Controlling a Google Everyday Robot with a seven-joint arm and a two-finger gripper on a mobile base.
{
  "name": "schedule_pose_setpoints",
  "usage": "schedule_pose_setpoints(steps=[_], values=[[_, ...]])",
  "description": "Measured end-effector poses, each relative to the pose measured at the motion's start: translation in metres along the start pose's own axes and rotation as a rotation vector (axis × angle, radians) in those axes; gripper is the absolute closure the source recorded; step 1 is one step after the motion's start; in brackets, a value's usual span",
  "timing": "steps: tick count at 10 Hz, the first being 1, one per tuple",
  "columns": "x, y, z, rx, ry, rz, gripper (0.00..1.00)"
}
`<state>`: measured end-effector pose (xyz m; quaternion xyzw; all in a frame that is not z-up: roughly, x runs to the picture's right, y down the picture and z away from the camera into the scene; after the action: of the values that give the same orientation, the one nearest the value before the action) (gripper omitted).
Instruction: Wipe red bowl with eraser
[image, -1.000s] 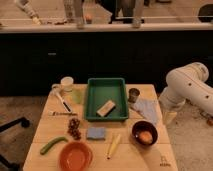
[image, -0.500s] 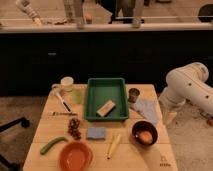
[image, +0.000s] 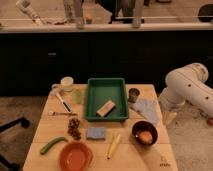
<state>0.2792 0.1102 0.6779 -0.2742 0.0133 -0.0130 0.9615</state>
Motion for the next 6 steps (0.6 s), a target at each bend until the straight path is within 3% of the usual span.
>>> schedule_pose_setpoints(steps=[2, 6], values=[[-0.029, 0.000, -0.002, 0.013, 0.014, -0.138, 0.20], [-0.073, -0.003, 0.001, 0.008, 0.032, -0.330, 0.20]])
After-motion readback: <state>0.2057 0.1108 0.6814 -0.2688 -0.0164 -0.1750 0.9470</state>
